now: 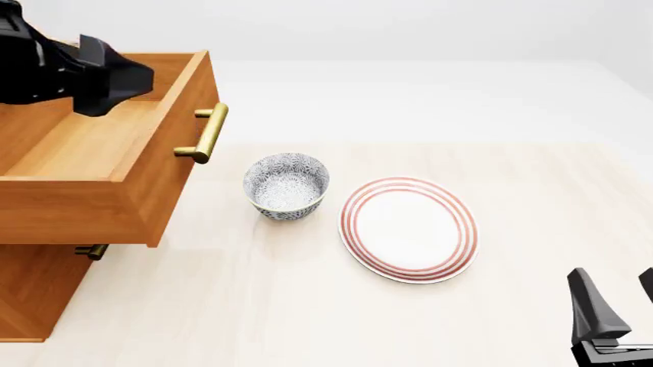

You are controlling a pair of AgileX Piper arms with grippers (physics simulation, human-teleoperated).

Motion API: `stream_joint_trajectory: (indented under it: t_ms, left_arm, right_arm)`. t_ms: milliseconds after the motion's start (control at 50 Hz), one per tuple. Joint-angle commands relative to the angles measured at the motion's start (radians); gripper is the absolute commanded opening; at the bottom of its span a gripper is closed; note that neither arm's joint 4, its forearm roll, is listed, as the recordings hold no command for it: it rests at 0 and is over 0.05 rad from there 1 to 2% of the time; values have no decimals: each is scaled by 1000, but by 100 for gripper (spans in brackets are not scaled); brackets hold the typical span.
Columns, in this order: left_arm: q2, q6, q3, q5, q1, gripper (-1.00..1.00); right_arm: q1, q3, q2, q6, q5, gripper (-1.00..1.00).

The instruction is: Open the top drawer of the cabinet.

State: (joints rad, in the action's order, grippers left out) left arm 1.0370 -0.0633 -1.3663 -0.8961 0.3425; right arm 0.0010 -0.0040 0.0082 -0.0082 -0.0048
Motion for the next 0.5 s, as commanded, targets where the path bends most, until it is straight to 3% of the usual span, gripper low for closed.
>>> stream_joint_trajectory:
  t_ms: [20,500]
  left_arm:
    - [-63,-27,-2,-9,-17,100]
    - [-169,-44,1,36,-82,100]
  right_arm:
    - [0,0,0,0,0,100]
    - [0,0,0,0,0,100]
